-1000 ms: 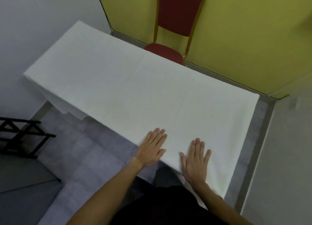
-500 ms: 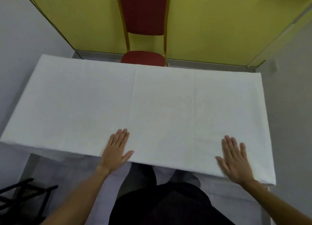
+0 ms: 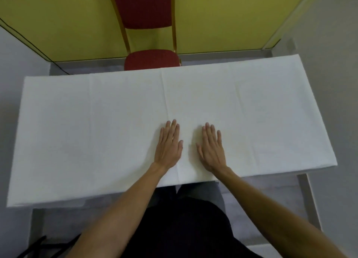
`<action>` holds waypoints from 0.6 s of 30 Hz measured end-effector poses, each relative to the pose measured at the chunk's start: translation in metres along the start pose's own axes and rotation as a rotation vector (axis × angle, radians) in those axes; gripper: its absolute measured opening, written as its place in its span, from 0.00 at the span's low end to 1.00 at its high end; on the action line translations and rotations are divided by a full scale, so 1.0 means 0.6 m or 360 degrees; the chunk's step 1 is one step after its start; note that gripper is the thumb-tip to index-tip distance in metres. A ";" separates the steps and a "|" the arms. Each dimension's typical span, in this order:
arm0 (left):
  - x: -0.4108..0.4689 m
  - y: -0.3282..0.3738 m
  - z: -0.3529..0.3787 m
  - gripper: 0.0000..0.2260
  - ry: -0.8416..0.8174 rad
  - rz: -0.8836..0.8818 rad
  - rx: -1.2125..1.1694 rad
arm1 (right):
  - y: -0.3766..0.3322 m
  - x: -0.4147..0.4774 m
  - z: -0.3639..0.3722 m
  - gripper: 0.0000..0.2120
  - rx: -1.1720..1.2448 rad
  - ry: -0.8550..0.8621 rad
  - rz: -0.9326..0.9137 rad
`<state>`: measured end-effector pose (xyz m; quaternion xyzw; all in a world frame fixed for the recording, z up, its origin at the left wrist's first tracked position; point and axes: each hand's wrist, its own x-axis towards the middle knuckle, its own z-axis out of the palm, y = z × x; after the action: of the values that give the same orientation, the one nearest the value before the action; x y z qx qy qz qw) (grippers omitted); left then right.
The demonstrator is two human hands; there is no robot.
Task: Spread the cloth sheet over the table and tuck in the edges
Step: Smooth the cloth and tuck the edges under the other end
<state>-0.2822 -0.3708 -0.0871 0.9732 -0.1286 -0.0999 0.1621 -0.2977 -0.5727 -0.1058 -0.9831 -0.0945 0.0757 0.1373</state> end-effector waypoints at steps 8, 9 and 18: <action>-0.056 -0.179 -0.016 0.33 -0.0097 0.0173 0.0098 | -0.065 0.014 0.045 0.33 -0.0074 -0.0018 0.0005; -0.070 -0.214 -0.026 0.33 -0.0072 0.0147 0.0116 | -0.064 0.014 0.045 0.34 -0.0097 -0.0021 -0.0011; -0.187 -0.378 -0.090 0.35 0.0006 -0.0326 0.0177 | -0.106 0.023 0.040 0.37 -0.0066 -0.0080 0.0081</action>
<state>-0.3262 -0.1160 -0.0974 0.9890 -0.0336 -0.1068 0.0970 -0.2991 -0.5039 -0.1120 -0.9856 -0.0745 0.1018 0.1126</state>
